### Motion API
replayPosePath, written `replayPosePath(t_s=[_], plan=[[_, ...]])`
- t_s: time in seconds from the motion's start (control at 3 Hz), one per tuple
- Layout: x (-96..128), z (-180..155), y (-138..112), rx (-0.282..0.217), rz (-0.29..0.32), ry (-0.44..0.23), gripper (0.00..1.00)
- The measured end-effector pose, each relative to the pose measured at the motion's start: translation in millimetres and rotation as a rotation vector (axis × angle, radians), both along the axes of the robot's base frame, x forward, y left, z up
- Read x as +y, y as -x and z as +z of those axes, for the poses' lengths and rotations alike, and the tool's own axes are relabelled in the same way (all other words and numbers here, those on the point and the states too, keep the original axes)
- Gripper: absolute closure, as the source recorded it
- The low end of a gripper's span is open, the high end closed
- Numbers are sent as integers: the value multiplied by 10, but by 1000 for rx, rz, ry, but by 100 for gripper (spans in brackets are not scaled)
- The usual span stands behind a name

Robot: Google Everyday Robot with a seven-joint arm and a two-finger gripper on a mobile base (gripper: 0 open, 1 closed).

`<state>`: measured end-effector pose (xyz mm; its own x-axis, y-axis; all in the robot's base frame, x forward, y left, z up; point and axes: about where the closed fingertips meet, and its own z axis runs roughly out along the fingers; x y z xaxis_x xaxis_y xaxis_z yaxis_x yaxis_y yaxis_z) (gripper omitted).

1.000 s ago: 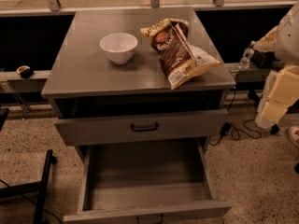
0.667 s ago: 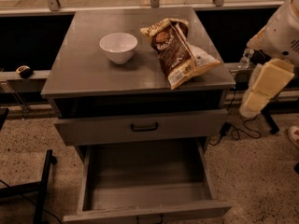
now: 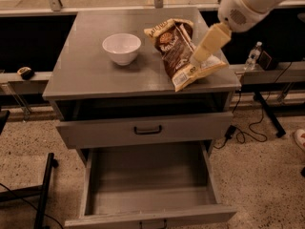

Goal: Place brown chip bag into middle drawer

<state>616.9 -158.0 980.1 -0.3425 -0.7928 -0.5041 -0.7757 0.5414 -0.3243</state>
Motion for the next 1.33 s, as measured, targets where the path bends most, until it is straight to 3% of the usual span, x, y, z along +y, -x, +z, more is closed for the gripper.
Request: replayPosePath(t_s=[0.33,0.67,1.0,1.33], plan=[[186,-101,-620,-60,-103,-44,0],[287,-505,-916,6,-201,-120,0],[811,-857,-906,140,-122,-188,27],[1028,-772,-723,164,6,-210,50]])
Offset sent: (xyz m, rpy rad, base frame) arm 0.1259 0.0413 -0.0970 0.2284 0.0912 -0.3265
